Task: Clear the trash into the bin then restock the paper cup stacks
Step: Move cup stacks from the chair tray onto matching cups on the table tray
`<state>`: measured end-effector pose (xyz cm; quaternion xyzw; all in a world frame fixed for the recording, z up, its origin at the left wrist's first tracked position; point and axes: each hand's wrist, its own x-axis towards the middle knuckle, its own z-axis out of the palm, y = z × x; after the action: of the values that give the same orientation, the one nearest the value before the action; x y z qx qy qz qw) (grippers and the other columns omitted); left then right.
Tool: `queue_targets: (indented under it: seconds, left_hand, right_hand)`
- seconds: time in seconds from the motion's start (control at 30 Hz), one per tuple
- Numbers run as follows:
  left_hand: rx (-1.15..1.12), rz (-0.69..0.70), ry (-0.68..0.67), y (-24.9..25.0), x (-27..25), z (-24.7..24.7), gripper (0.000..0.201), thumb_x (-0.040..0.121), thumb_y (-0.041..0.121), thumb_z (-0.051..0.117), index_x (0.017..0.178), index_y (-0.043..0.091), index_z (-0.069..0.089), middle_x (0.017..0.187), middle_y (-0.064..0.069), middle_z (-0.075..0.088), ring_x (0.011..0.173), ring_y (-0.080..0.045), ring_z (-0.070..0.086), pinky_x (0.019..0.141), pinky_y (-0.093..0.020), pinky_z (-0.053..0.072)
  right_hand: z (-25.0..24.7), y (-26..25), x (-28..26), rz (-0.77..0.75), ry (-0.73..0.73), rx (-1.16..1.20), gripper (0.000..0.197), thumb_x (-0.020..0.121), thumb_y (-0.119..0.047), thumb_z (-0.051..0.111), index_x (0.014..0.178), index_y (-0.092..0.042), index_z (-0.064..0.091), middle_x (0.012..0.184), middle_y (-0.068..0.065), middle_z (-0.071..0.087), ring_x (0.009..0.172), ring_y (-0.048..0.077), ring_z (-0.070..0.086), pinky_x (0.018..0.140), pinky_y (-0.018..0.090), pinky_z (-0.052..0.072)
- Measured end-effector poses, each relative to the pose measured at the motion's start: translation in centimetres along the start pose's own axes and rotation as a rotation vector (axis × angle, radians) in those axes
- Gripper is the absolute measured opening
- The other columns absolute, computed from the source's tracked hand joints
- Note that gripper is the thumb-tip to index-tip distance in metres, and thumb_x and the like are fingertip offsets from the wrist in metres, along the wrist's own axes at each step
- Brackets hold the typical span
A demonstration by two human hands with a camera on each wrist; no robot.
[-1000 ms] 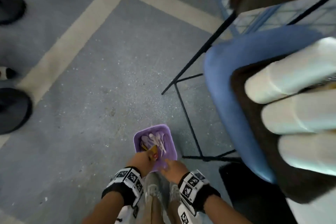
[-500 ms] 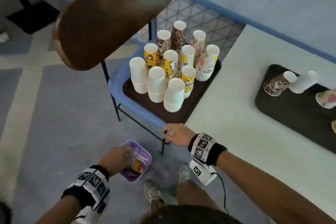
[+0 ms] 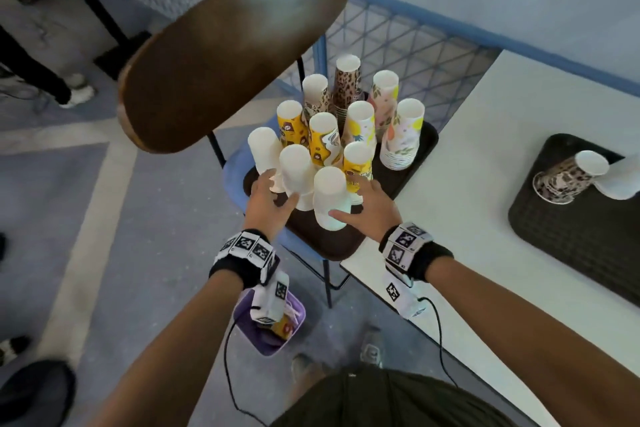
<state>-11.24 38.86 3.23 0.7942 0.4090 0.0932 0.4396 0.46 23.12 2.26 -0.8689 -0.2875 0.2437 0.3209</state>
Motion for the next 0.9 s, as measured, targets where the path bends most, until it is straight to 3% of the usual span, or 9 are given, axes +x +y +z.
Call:
queue_targets:
  seconds: [0.07,0.17,0.33,0.43,0.6,0.73,0.9]
  left_hand:
    - [0.046,-0.008,0.033,0.9,1.3,0.4,0.068,0.077,0.035,0.068,0.134,0.020,0.034,0.134,-0.012,0.045,0.115,-0.031,0.052,0.101,-0.048,0.043]
    - [0.125,-0.027,0.024,2.2,2.5,1.2,0.071,0.076,0.036,0.068,0.135,0.015,0.033,0.138,-0.015,0.042,0.129,-0.034,0.038,0.108,-0.046,0.033]
    - [0.129,-0.087,0.070,2.8,3.1,2.1,0.073,0.076,0.042,0.066,0.135,0.016,0.031,0.135,-0.017,0.041,0.126,-0.036,0.039,0.104,-0.044,0.034]
    - [0.133,-0.029,0.076,2.2,3.1,2.2,0.069,0.077,0.043,0.066,0.132,0.015,0.036,0.135,-0.014,0.045,0.125,-0.033,0.043,0.101,-0.041,0.037]
    - [0.212,0.146,-0.082,1.4,2.1,1.2,0.065,0.080,0.043,0.064,0.133,0.018,0.037,0.132,-0.007,0.055,0.121,-0.027,0.051,0.096,-0.038,0.043]
    - [0.307,0.212,-0.183,0.9,1.5,0.2,0.066,0.082,0.039,0.063,0.136,0.017,0.032,0.130,-0.010,0.056,0.120,-0.030,0.051,0.094,-0.041,0.044]
    - [0.076,0.118,-0.325,-1.3,2.2,0.6,0.078,0.076,0.028,0.072,0.137,0.016,0.025,0.135,-0.010,0.050,0.123,-0.027,0.049,0.101,-0.040,0.042]
  right_hand:
    - [0.1,-0.7,0.8,-0.036,0.025,-0.068,0.083,0.066,-0.051,0.074,0.134,-0.022,0.038,0.132,0.012,0.045,0.121,0.032,0.047,0.096,0.046,0.045]
    - [0.6,-1.7,1.5,-0.020,0.032,-0.139,0.084,0.064,-0.054,0.074,0.132,-0.019,0.038,0.129,0.013,0.045,0.119,0.034,0.047,0.093,0.046,0.044]
    - [1.6,-2.0,1.5,-0.002,0.085,-0.187,0.077,0.072,-0.052,0.068,0.132,-0.015,0.038,0.127,0.015,0.047,0.114,0.036,0.049,0.089,0.044,0.043]
    - [1.5,-1.4,0.9,-0.015,0.096,-0.218,0.075,0.073,-0.051,0.067,0.132,-0.015,0.038,0.126,0.015,0.048,0.113,0.035,0.049,0.088,0.043,0.044]
    - [-0.1,0.1,-0.6,0.026,0.111,-0.230,0.074,0.071,-0.051,0.067,0.131,-0.015,0.041,0.117,0.015,0.050,0.108,0.033,0.049,0.087,0.041,0.041]
    - [0.0,0.4,-1.3,0.057,0.108,-0.147,0.075,0.069,-0.049,0.071,0.129,-0.015,0.043,0.115,0.014,0.050,0.107,0.032,0.051,0.088,0.042,0.044]
    - [2.2,-0.3,-1.5,0.167,0.170,0.098,0.077,0.069,-0.036,0.076,0.133,-0.014,0.039,0.121,0.015,0.051,0.109,0.033,0.053,0.089,0.041,0.045]
